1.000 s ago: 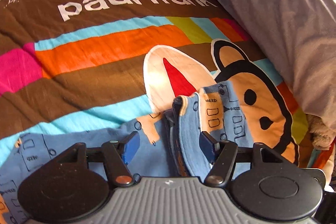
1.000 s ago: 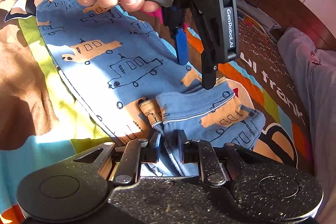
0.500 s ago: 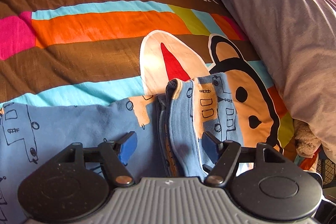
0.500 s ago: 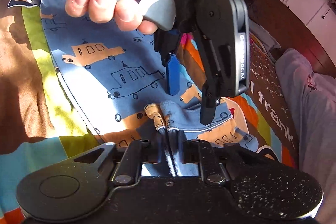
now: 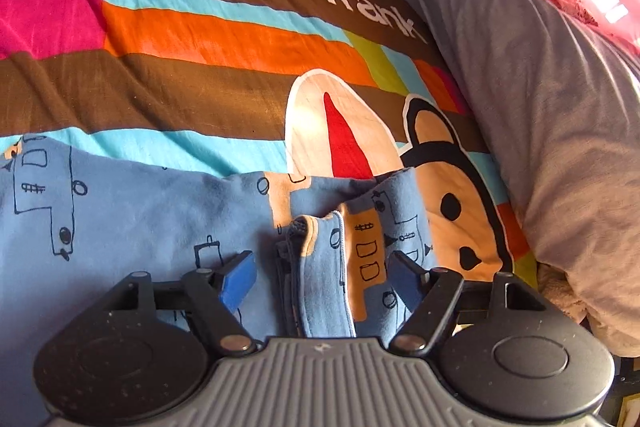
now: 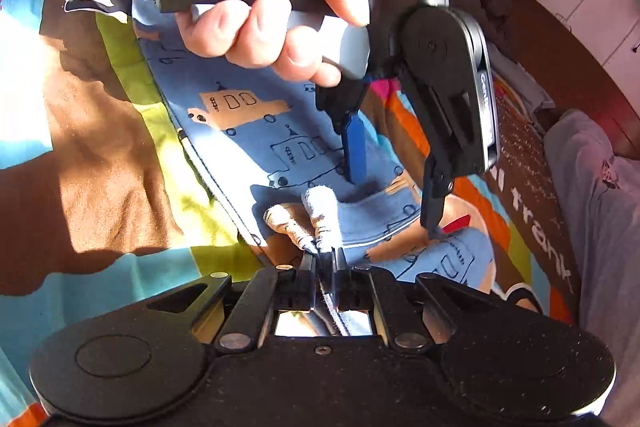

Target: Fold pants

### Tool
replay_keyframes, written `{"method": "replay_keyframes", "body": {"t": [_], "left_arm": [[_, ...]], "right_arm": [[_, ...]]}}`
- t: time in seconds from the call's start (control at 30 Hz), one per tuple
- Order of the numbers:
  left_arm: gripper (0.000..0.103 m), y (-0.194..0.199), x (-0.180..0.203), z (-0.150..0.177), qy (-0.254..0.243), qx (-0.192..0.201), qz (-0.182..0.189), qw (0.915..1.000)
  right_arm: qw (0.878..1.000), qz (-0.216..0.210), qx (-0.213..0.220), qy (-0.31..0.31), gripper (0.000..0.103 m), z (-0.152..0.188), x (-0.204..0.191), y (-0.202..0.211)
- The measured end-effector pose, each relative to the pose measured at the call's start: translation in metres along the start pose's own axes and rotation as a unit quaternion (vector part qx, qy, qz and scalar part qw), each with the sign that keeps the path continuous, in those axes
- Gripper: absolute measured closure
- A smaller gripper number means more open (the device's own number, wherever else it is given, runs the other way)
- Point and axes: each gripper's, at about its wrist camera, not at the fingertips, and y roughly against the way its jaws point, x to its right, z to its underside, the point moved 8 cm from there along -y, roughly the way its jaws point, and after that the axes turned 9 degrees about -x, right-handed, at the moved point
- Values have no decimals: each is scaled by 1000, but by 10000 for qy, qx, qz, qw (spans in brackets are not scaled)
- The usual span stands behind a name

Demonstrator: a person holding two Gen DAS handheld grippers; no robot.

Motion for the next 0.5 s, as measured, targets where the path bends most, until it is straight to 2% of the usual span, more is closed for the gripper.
{"method": "replay_keyframes", "body": {"t": [0.1,0.13,0.17,0.2,0.27,0.37,0.43,0.5], "left_arm": [[28,15,-10,2,107,326,-150,9993],[28,22,-14,4,92,444,-264,9986],[28,29,-17,7,30,535,-377,9979],[28,36,-20,12,-58,589,-546,9968],[28,45,-24,23,-257,634,-923,9934],[27,60,-28,47,-598,635,-1297,9877],[27,69,-29,66,-864,611,-1522,9827],[27,74,-24,83,-1007,559,-1367,9839]], "right_arm": [[9995,-24,-145,-283,79,6,4,0],[9989,-60,-141,-437,70,7,9,4],[9976,-142,-98,-668,62,8,15,11],[9947,-271,-30,-987,59,7,23,19],[9836,-519,95,-1727,49,4,43,32],[9740,-602,52,-2185,49,-9,63,26],[9771,-544,-9,-2058,54,-21,71,14],[9785,-716,21,-1932,56,-36,84,0]]}}
